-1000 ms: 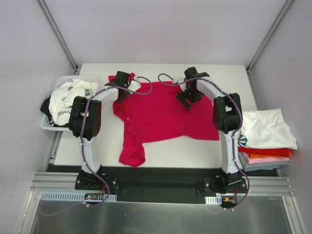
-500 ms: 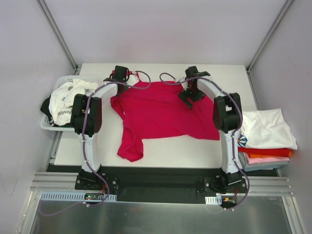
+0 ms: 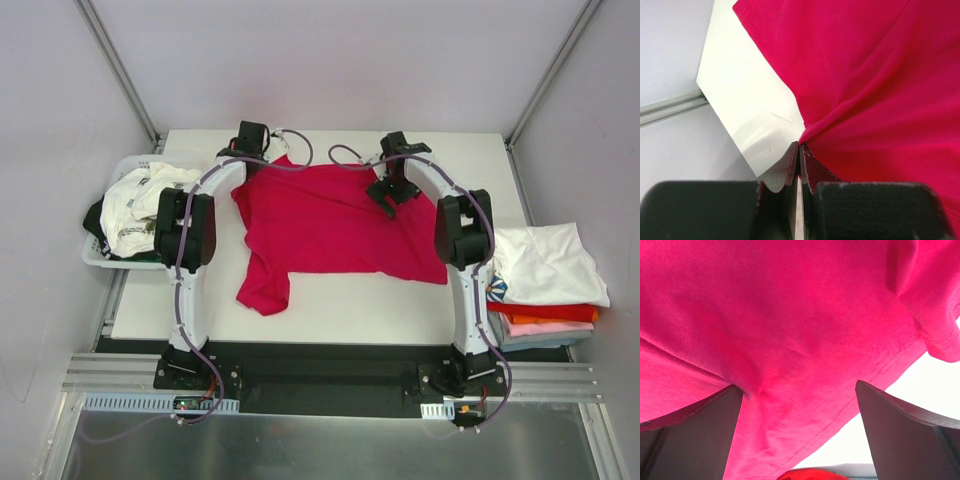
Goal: Fold and stack the t-shirts
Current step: Flatten out the tshirt
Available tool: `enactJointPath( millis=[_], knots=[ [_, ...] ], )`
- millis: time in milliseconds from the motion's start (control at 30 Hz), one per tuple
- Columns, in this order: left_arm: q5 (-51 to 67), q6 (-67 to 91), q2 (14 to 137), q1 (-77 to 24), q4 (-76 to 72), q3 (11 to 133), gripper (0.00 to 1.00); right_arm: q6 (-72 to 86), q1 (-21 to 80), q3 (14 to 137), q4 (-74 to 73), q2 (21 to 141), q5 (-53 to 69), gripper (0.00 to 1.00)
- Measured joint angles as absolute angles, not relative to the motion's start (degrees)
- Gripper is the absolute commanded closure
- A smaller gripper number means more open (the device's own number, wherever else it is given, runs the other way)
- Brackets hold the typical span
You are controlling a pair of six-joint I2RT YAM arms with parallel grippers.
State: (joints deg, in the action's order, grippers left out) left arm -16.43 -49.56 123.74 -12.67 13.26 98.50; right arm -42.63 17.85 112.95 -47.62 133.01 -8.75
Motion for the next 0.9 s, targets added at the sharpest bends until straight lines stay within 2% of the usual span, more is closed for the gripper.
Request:
enactJointPath(
  millis=[167, 200, 300, 333, 400, 533, 567, 767, 900],
  knots=[
    [-17.2, -50.5, 125.8, -12.7, 13.2, 101.1, 1.0, -42.7, 17.7, 115.0, -48.3, 134.1, -8.8, 0.0],
    [-17.2, -50.6, 126.3, -12.7, 13.1, 101.7, 0.97, -42.7, 17.7, 115.3, -48.3, 134.3, -8.7, 0.0],
    [-17.9, -50.9, 127.5, -12.7, 12.9, 103.0, 0.75, -42.7, 17.6, 116.3, -48.6, 134.9, -8.8, 0.0],
    [-18.1, -51.2, 127.8, -12.7, 12.8, 103.3, 0.58, -42.7, 17.6, 116.5, -48.6, 135.0, -8.8, 0.0],
    [-18.5, -51.4, 128.2, -12.6, 12.8, 103.9, 0.43, -42.7, 17.6, 116.7, -48.6, 135.1, -8.7, 0.0],
    [-18.5, -50.1, 128.2, -12.6, 12.4, 104.6, 0.27, -42.6, 17.5, 116.4, -48.1, 135.0, -8.4, 0.0],
    [-18.5, -49.7, 128.2, -12.6, 12.2, 104.7, 0.2, -42.6, 17.4, 115.8, -47.7, 134.6, -8.4, 0.0],
    [-18.0, -47.2, 126.5, -12.3, 12.1, 104.0, 0.16, -42.5, 17.4, 109.9, -45.1, 130.1, -8.6, 0.0],
    [-16.8, -45.7, 118.5, -12.4, 11.8, 96.9, 0.13, -42.4, 17.5, 102.0, -43.3, 122.4, -8.5, 0.0]
  ],
)
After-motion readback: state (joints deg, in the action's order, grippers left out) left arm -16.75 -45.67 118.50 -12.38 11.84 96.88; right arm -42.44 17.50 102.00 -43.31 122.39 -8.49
